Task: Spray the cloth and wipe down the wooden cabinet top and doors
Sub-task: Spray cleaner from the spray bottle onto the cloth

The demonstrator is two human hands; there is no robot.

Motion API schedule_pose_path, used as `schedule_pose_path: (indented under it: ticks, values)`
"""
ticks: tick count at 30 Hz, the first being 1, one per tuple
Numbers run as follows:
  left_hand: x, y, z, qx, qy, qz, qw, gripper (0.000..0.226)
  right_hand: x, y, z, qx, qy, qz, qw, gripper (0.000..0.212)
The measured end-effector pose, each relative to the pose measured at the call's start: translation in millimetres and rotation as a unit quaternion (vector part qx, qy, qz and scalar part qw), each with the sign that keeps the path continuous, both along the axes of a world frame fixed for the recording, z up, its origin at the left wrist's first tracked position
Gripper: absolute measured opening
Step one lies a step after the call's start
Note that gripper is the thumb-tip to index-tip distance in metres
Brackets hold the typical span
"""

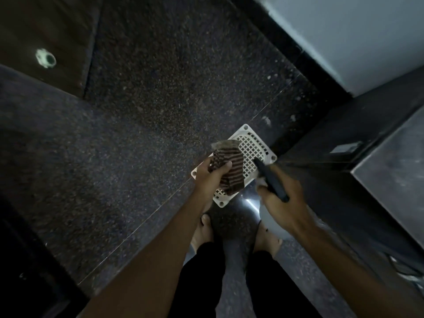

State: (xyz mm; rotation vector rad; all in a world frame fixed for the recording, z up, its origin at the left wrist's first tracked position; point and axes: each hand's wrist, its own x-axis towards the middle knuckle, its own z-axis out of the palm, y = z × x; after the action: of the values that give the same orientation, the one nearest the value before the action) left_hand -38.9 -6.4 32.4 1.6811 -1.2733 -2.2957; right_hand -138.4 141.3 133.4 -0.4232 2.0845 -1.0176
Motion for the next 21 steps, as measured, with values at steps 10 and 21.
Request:
schedule_pose_path:
  ticks: [10,21]
  values:
    - [-23.1,37.6,62.9,0.099,0.026,0.073,0.992,0.031,24.9,26.4,36.6,0.081,-0.033,-0.032,0.996,0.018]
    - [-26.0,34.2,77.0,0.117,0.049,0.05,0.991,0.029,17.0,26.3,53.4,0.072,-0.068,-0.06,0.993,0.029]
